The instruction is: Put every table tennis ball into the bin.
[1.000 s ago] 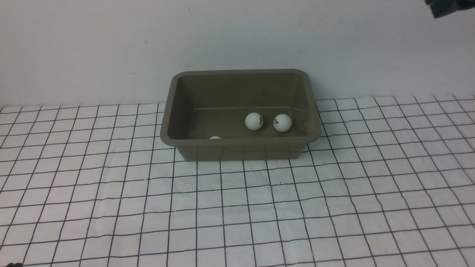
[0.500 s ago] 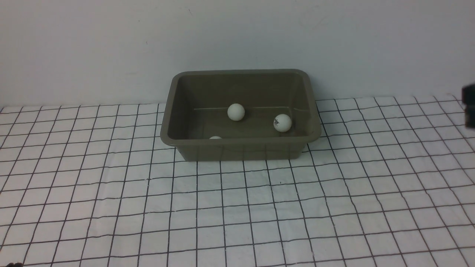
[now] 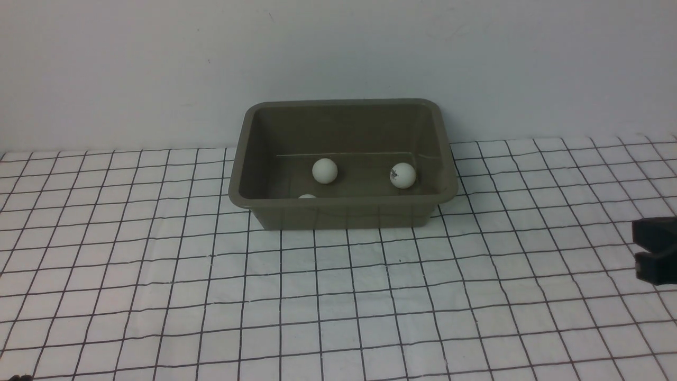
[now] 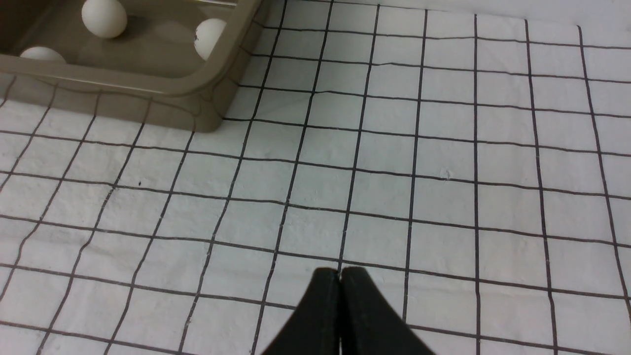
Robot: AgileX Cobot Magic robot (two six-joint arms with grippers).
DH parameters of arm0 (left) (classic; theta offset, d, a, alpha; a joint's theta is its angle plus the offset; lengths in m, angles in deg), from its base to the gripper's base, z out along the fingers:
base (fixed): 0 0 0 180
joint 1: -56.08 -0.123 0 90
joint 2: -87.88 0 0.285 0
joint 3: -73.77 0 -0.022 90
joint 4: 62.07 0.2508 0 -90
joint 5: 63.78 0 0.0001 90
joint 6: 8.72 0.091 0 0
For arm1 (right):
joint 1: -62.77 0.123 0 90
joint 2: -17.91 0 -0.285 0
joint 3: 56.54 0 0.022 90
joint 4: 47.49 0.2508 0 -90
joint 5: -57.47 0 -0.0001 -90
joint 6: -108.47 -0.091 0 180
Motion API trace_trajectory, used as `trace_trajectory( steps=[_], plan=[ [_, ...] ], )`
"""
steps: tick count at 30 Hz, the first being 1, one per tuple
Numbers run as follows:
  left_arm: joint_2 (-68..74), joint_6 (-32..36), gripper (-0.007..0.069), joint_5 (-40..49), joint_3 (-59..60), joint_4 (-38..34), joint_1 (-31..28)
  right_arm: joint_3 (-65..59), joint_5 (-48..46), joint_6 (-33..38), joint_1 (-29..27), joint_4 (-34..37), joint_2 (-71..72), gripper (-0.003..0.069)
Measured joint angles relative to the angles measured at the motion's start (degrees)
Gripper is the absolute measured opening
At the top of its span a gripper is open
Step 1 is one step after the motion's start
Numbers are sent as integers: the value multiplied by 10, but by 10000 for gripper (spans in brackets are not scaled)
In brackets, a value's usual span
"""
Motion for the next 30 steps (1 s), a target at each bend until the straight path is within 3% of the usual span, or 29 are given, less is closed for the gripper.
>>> trace_trajectory(
  steps=[15, 23, 30],
  plan=[
    [0, 0, -5, 0, 0, 0, 0, -3, -24, 9, 0, -2, 25, -18],
    [0, 0, -5, 0, 0, 0, 0, -115, 77, 3, 0, -2, 266, -18],
    [0, 0, -5, 0, 0, 0, 0, -220, 124, -20, 0, 8, 395, -18]
  ],
)
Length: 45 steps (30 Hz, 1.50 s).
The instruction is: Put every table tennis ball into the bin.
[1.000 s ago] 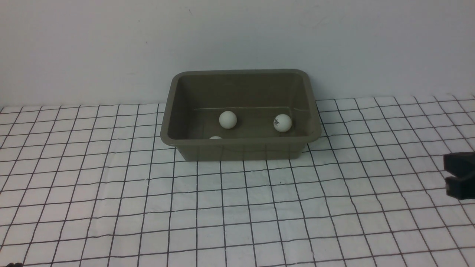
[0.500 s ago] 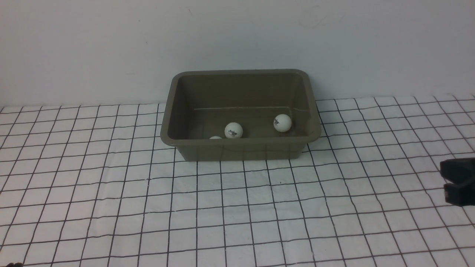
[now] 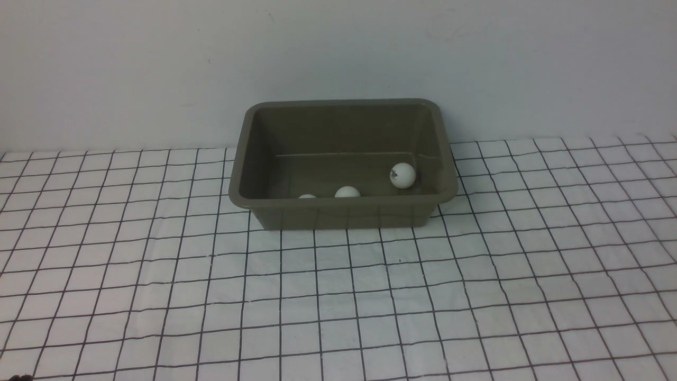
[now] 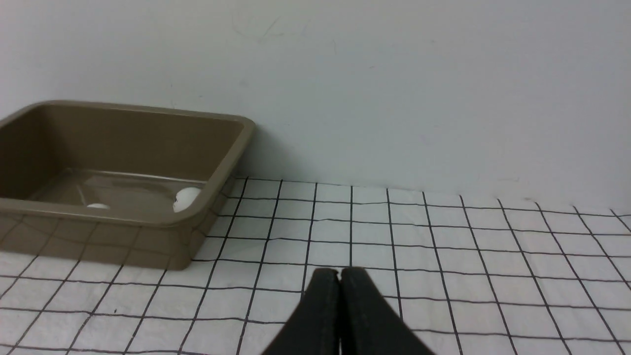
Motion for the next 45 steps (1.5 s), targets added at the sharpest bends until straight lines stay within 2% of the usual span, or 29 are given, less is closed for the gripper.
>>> trace_trajectory(
  steps=[12, 28, 40, 44, 45],
  plan=[
    [0, 0, -5, 0, 0, 0, 0, -129, 7, -30, 0, 6, 91, -18],
    [0, 0, -5, 0, 0, 0, 0, -142, 14, -32, 0, 5, 169, -18],
    [0, 0, -5, 0, 0, 0, 0, -142, 135, -32, 0, 19, 170, -18],
    [0, 0, -5, 0, 0, 0, 0, -142, 119, -66, 0, -28, 170, -18],
    [0, 0, -5, 0, 0, 0, 0, -142, 96, -101, 0, -74, 170, -18]
  ],
)
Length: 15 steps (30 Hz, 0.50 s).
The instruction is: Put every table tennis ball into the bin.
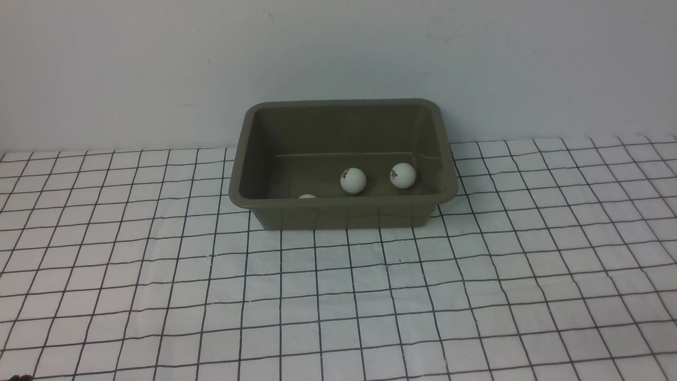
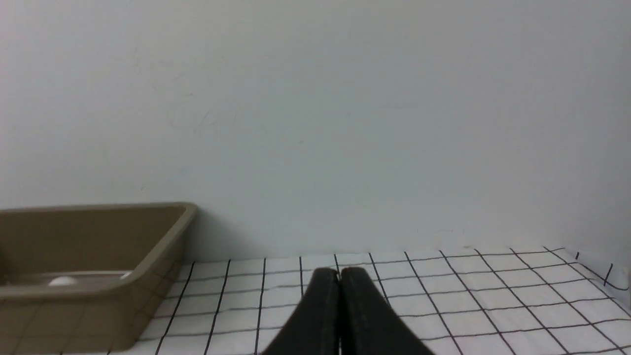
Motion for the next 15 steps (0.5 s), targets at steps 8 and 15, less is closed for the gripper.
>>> trace_trajectory(
  steps=[8, 15],
  plan=[
    [0, 0, -5, 0, 0, 0, 0, 0, -100, -285, 0, -251, 0, -18],
    [0, 0, -5, 0, 0, 0, 0, 3, -149, -332, 0, -293, 0, -18]
  ],
)
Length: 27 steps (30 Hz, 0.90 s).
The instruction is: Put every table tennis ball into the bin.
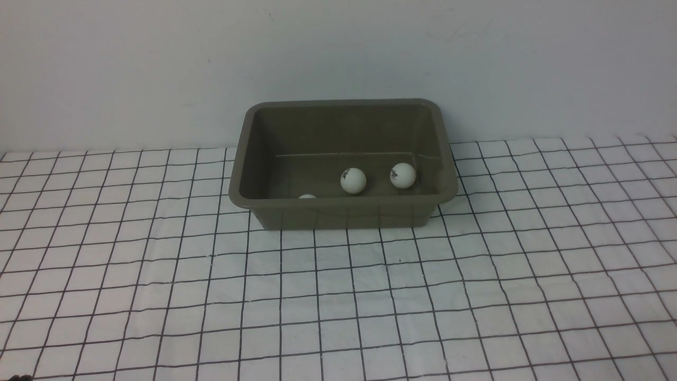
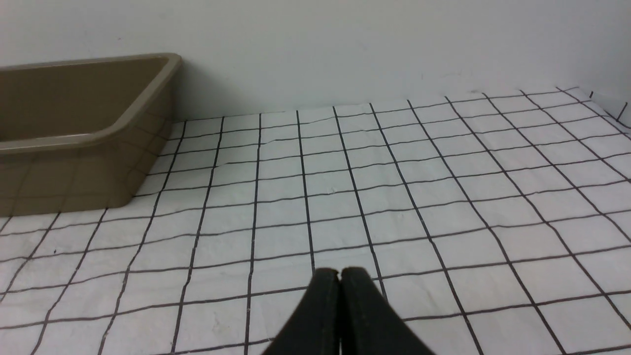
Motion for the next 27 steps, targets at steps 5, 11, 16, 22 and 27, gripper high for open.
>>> trace_trajectory(
  steps=[5, 11, 16, 22, 27],
  plan=[
    [0, 0, -5, 0, 0, 0, 0, 2, -10, -2, 0, 0, 0, -18],
    [0, 0, -5, 0, 0, 0, 0, 2, -10, -2, 0, 0, 0, -18],
    [0, 0, -5, 0, 0, 0, 0, 2, -11, -2, 0, 0, 0, -18],
    [0, 0, -5, 0, 0, 0, 0, 3, -13, -2, 0, 0, 0, -18],
    [0, 0, -5, 0, 0, 0, 0, 3, -14, -2, 0, 0, 0, -18]
  ],
)
